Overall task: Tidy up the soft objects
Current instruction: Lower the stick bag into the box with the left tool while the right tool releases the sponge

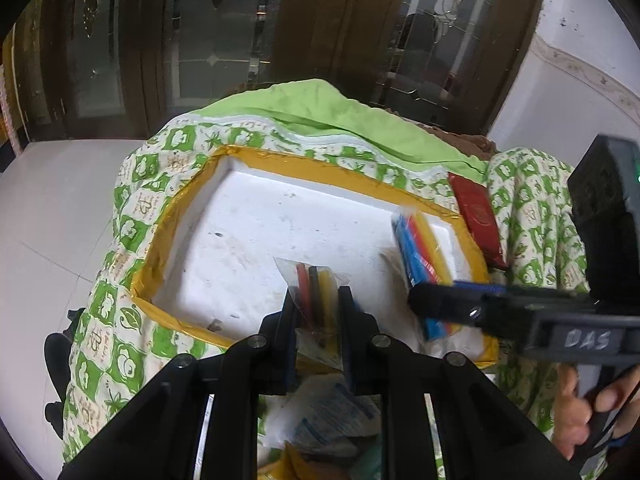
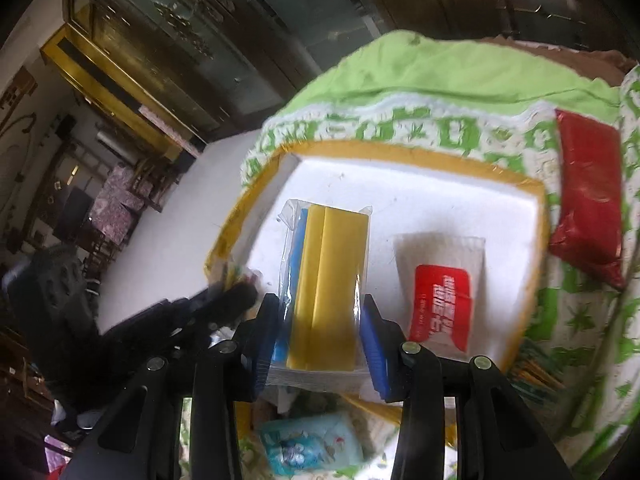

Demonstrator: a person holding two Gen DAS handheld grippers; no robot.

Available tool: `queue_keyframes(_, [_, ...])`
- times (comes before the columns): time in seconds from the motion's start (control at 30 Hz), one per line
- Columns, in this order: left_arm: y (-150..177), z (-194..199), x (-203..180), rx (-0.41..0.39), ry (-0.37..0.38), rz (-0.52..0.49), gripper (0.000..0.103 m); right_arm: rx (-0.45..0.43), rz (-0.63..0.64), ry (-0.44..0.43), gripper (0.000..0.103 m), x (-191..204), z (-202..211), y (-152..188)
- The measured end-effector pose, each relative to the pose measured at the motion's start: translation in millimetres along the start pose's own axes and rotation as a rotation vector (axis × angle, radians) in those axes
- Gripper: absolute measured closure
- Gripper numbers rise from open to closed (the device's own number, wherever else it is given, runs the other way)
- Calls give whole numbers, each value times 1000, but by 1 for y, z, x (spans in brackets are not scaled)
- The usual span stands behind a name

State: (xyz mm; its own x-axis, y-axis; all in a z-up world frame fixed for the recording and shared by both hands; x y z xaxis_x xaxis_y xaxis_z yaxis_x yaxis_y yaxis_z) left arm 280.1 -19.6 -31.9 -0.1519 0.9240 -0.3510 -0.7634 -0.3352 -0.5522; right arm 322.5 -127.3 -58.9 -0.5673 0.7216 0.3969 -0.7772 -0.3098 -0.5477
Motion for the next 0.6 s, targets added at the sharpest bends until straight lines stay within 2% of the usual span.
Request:
queue_keyframes(0.1, [-3, -8, 6, 9, -10, 3, 86, 31, -25, 40, 60, -16, -15, 8])
queue_keyframes(0.17, [-4, -15, 10, 16, -21, 3, 86, 40, 13, 138, 60, -26, -17, 8])
queue_keyframes(0.23, [-6, -22, 14, 25, -29, 8, 86, 32, 54, 181, 61, -28, -16, 6])
queue_keyframes(0.6, [2, -47, 15, 69, -54, -1, 86, 22, 104, 187, 61, -23, -17, 7])
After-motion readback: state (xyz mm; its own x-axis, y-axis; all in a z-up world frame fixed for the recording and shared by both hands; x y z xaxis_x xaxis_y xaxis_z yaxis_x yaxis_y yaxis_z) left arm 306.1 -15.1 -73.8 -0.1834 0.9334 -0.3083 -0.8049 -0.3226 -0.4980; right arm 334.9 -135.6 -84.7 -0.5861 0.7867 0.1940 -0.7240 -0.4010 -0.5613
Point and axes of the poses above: each gripper's, at about its wrist camera, not at the fingertips, and z roughly against the way its jaws point, x to its left, y to its underside, the point moved 7 cm from there along -z, roughly the way its jaws point, and after that the axes turned 15 degrees about z, right-handed, at the moved point
